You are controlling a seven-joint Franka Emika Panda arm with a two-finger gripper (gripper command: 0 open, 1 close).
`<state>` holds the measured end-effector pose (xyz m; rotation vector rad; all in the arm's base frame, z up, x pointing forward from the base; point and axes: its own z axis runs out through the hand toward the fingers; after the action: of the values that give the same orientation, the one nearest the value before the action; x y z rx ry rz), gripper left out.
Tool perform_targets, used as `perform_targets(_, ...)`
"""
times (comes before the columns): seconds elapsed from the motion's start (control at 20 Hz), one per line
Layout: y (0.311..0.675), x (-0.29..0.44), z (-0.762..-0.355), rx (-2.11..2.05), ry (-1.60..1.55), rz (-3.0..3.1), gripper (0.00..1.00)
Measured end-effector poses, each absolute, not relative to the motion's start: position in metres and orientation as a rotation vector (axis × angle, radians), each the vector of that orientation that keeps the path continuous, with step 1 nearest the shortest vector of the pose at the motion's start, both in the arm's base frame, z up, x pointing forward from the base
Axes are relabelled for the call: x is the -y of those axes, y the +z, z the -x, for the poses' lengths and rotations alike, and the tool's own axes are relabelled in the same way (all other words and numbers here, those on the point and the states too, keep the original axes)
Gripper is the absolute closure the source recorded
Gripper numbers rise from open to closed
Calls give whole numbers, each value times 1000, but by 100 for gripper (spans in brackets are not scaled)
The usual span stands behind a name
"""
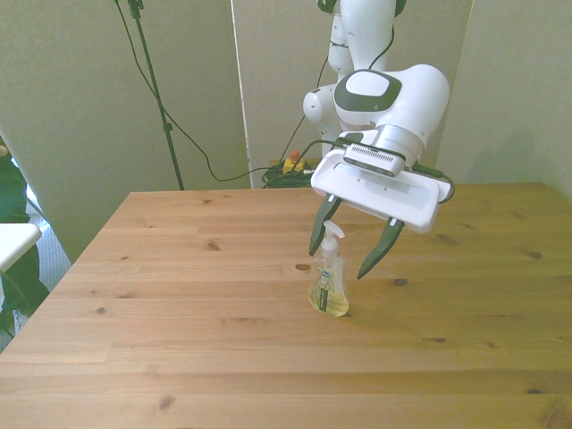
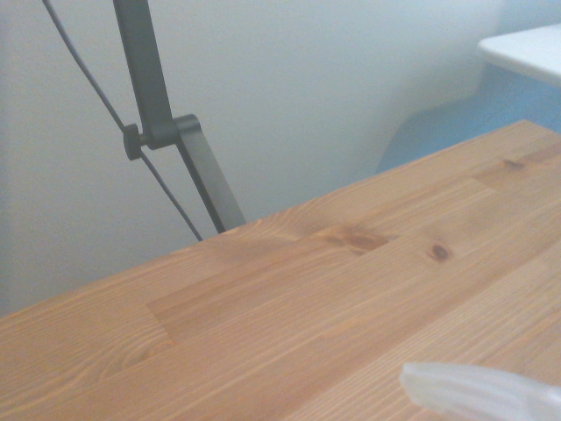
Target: Stand the sanitizer
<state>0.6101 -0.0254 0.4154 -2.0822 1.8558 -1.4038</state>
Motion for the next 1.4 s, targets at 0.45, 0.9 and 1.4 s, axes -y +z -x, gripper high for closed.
perform_targets(0.45, 421, 29, -617, -1863, -1328, 2145, 0)
perform_targets(0.9, 421, 18, -608, -1825, -1227, 2240, 0)
perform_targets(1.4, 426, 14, -583, -1807, -1044, 2341, 0)
